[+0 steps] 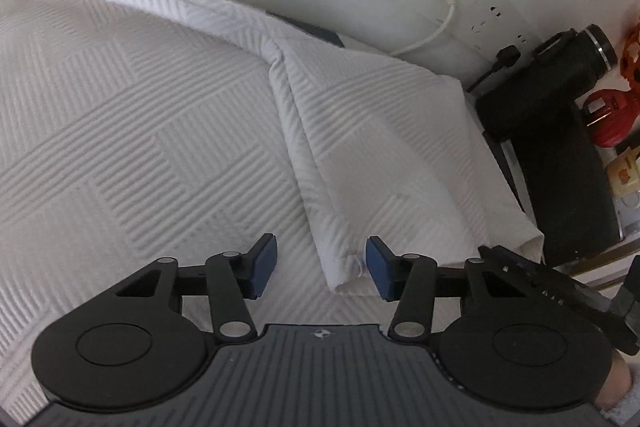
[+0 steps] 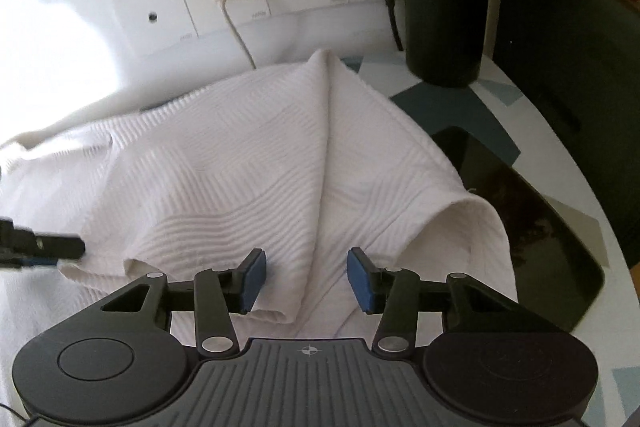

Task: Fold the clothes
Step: 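Open both grippers and release the folded fabric onto the top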

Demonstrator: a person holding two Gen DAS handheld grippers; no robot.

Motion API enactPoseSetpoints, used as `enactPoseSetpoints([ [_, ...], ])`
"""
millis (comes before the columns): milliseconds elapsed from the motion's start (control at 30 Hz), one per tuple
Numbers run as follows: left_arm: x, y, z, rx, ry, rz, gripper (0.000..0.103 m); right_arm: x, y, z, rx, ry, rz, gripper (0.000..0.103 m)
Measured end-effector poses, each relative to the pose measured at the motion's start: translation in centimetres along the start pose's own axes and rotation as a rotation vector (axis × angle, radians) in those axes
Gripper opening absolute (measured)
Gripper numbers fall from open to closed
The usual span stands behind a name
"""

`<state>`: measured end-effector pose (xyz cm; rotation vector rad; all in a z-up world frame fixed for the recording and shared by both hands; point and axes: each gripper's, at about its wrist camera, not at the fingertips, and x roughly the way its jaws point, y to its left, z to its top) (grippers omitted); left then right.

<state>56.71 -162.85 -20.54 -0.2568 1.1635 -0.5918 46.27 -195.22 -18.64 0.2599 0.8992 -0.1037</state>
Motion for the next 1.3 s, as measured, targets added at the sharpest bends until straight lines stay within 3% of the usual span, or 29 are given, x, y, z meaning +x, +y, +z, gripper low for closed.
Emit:
enactPoseSetpoints([
  [33, 0.1, -0.1, -0.1, 0.004, 0.001, 0.002, 0.046, 0.0, 0.1, 0.0, -0.006, -0.002, -0.004, 0.025],
  [67, 0.3, -0.3, -0.1, 0.009, 0.006, -0.004, 0.015, 0.1, 0.2, 0.1, -0.015, -0.002, -0.007, 0.013],
  [100, 0.2, -0.5, -0.2, 0.019, 0.006, -0.006, 0.007, 0.2, 0.2, 0.3, -0.020, 0.002, -0.004, 0.003],
  [267, -1.5, -1.1, -0.8, 0.098, -0.065, 0.013, 0.006, -0.8, 0.3, 1.1, -0.037, -0.072, 0.006, 0.002],
  [433, -1.0, -0.8, -0.8, 0.087, -0.032, 0.030, 0.006, 0.6, 0.6, 0.5, -0.067, 0.003, -0.025, 0.002],
  [867, 0.4, -0.7, -1.2, 0.094, -0.025, 0.060, 0.008, 1.1, 0.3, 0.5, -0.076, 0.014, -0.044, 0.003],
  [967, 0.4, -0.6, -1.1, 0.093, -0.021, 0.058, 0.011, 0.9, 0.6, 0.5, -0.079, 0.013, -0.071, 0.009],
  [1000, 0.4, -0.6, -1.0, 0.104, -0.018, 0.057, 0.011, 0.7, 0.6, 0.7, -0.074, 0.003, -0.073, 0.016],
  [1033, 0.4, -0.8, -0.9, 0.129, -0.014, 0.057, 0.017, 0.4, 0.6, 1.0, -0.069, -0.010, -0.073, 0.022],
  [1100, -0.1, -1.2, -0.6, 0.175, -0.020, 0.069, 0.045, -0.2, 0.5, 1.6, -0.057, -0.035, -0.074, 0.030],
  [1133, -0.7, -1.1, -0.5, 0.185, -0.041, 0.088, 0.075, -0.5, 0.5, 1.9, -0.051, -0.047, -0.074, 0.030],
  [1167, -1.4, -1.0, -0.4, 0.194, -0.071, 0.105, 0.084, -0.8, 0.4, 2.2, -0.046, -0.060, -0.075, 0.031],
  [1300, -4.1, 0.7, 0.8, 0.184, -0.161, 0.160, 0.084, -1.3, 0.4, 3.9, -0.007, -0.097, -0.049, 0.045],
])
